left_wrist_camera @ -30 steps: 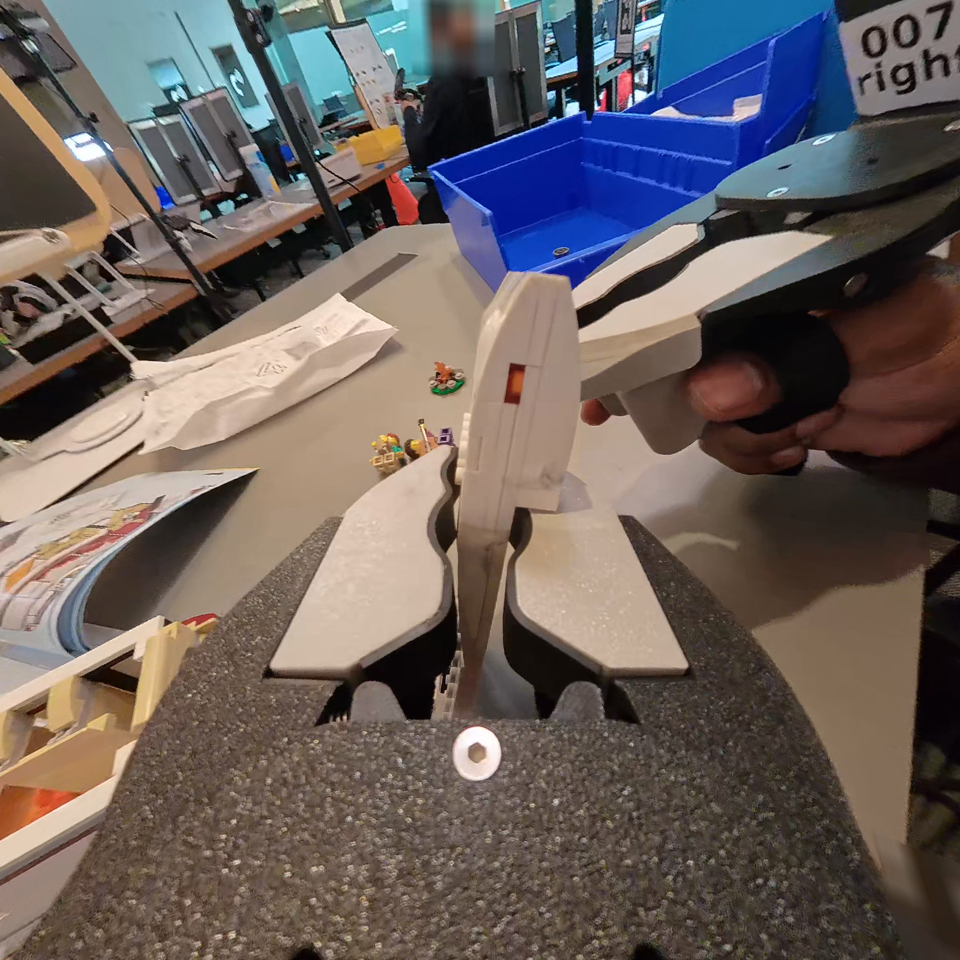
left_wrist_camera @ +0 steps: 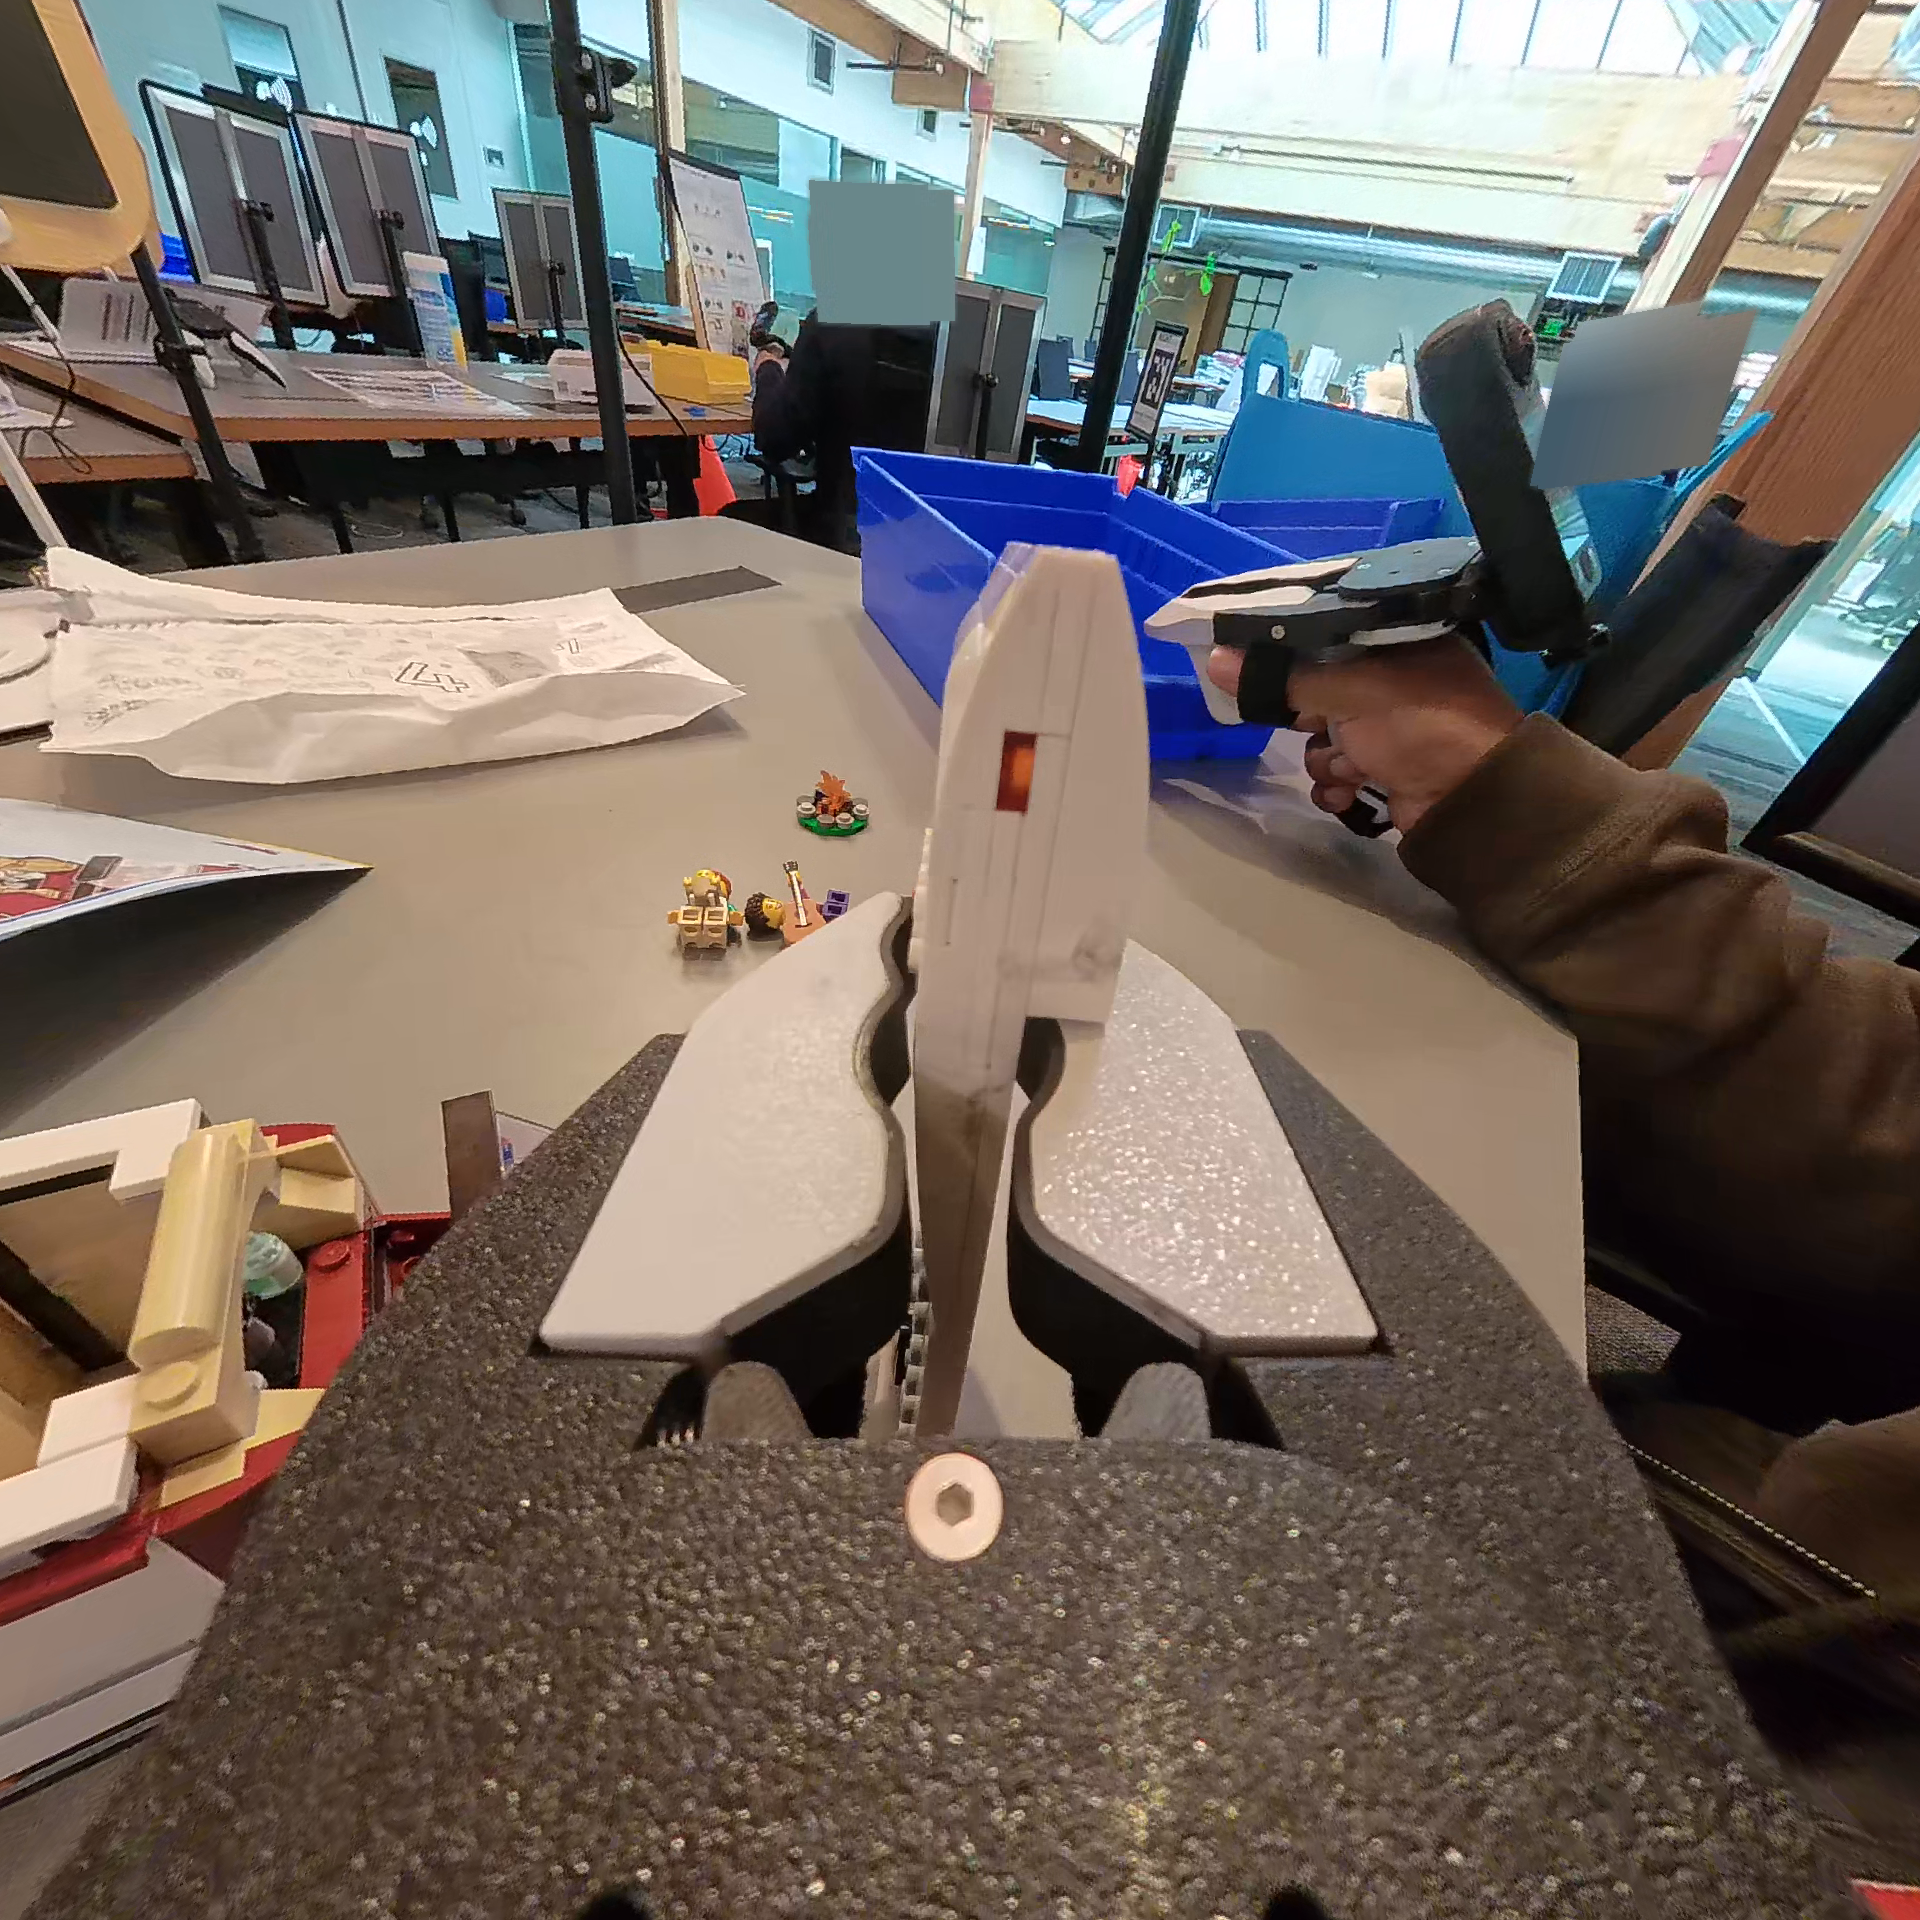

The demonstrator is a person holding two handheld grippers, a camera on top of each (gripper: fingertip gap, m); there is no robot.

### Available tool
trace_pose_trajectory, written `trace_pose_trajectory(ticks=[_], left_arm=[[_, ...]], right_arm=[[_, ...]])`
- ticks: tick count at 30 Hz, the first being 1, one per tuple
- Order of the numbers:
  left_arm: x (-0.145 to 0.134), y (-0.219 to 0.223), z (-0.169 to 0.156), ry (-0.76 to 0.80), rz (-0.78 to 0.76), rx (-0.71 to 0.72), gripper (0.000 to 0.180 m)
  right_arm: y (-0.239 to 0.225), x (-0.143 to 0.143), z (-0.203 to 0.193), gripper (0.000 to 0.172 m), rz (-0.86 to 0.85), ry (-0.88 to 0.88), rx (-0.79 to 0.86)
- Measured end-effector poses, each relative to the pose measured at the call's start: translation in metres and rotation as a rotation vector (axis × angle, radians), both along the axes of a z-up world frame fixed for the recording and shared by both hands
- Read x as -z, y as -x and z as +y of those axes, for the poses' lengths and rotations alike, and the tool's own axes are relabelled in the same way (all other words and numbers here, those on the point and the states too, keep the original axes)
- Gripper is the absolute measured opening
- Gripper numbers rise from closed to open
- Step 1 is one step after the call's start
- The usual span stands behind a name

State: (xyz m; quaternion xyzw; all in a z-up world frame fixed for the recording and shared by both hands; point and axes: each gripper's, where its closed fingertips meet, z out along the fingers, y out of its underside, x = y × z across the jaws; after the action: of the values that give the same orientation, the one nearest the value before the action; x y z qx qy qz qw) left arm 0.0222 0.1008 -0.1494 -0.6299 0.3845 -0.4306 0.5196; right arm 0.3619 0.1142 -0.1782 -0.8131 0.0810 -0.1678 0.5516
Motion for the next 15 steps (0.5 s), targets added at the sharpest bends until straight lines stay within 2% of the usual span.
trace_pose_trajectory(ticks=[4, 7, 11, 15], left_arm=[[0.000, 0.001, 0.003, 0.003, 0.001, -0.028, 0.015], [0.001, 0.003, 0.008, 0.009, 0.003, -0.062, 0.015], [0.001, 0.006, 0.013, -0.007, 0.010, -0.121, 0.015], [0.000, 0.008, 0.014, -0.092, 0.048, -0.200, 0.015]], right_arm=[[0.014, -0.003, 0.002, 0.027, -0.023, -0.014, -0.028], [0.054, -0.013, 0.006, 0.027, -0.060, -0.057, -0.147], [0.168, -0.023, 0.010, 0.022, -0.008, -0.133, -0.514], [0.294, -0.037, -0.014, 0.019, 0.115, -0.204, -0.896]])
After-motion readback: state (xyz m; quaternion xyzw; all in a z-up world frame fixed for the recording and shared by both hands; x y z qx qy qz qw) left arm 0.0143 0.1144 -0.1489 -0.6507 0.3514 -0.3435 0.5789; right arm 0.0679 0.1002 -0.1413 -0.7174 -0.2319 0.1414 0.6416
